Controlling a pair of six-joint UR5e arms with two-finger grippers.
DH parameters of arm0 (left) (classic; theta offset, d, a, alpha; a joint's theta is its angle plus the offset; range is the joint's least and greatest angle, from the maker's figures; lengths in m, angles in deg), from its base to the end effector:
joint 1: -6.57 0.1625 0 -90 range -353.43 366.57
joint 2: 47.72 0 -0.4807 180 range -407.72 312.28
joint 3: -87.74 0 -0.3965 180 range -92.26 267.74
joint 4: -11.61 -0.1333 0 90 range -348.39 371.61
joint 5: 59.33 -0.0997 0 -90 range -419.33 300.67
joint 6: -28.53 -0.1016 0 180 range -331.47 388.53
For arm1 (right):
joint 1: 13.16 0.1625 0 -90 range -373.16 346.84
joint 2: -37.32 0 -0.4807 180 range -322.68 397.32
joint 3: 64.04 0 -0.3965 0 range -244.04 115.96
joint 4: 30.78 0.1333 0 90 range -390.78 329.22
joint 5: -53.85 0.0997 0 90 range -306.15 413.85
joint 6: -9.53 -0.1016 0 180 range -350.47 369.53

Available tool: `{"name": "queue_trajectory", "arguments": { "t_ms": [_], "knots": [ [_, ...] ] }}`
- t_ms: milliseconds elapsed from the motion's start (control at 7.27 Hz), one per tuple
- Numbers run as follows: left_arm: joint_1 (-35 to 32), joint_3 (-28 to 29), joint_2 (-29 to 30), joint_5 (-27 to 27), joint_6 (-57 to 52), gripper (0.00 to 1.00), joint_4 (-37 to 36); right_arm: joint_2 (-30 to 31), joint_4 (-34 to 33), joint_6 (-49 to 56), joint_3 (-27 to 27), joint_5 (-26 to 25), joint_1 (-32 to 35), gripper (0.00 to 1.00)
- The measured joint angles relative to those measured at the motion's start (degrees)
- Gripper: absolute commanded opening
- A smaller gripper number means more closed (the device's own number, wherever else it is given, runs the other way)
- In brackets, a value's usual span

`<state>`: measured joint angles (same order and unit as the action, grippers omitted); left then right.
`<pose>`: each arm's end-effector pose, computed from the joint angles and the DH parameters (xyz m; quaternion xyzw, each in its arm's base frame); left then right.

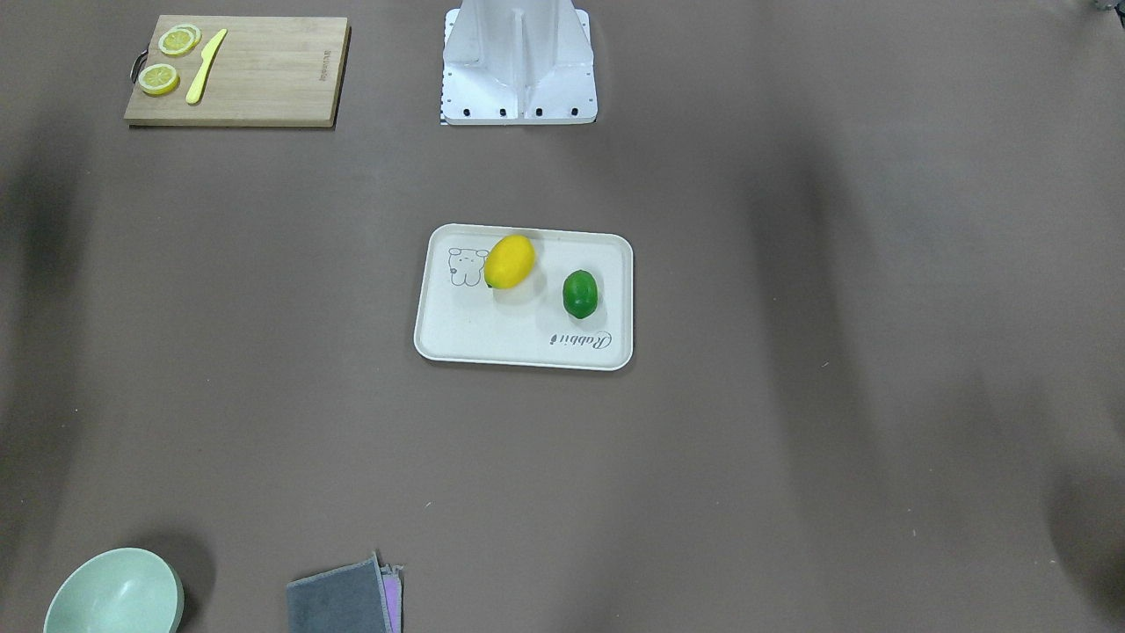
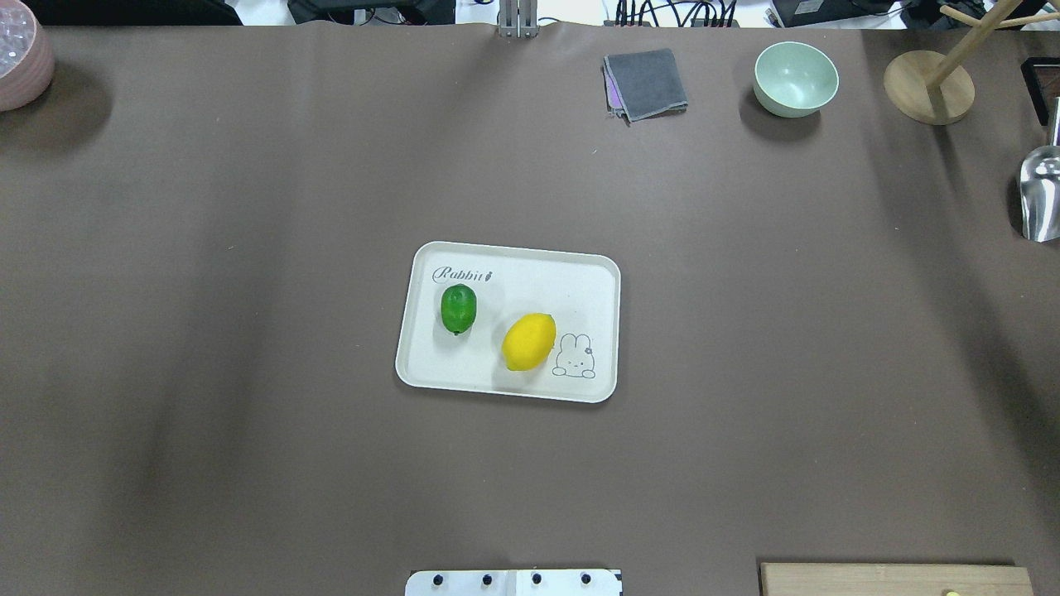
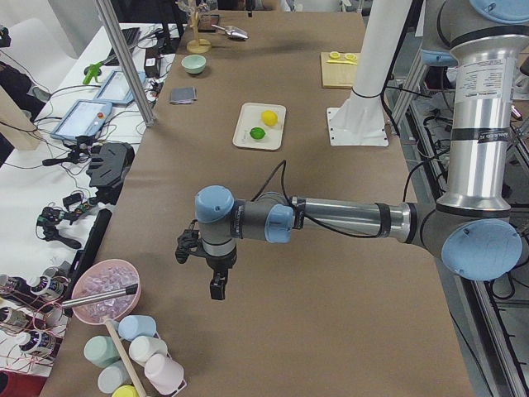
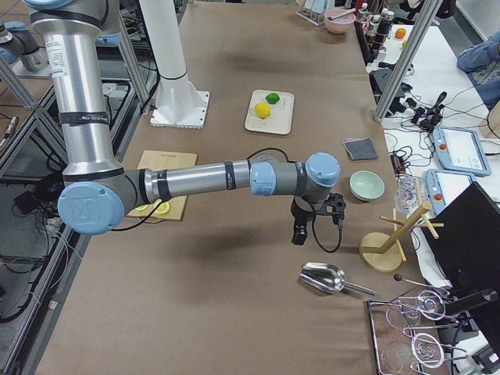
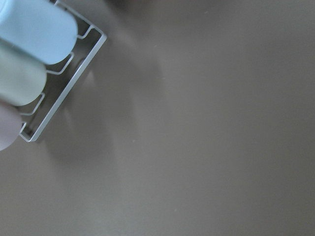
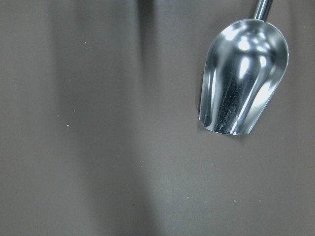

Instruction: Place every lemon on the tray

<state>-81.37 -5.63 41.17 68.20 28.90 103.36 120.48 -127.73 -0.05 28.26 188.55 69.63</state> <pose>-0.0537 -0.4942 0.7009 0.0263 0.3221 0.0252 0.9460 -0.0078 -0.5545 0.6452 -0.0380 -0.3787 0.0119 0.9247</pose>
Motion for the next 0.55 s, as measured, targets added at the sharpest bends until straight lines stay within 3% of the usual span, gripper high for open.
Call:
{"name": "queue_trajectory", "arguments": {
  "t_ms": [550],
  "knots": [
    [-1.58, 0.57, 0.45, 3.65, 1.75, 0.98, 0.18, -0.01, -0.17, -0.06, 0.0, 0.38, -0.06, 1.0]
  ]
}}
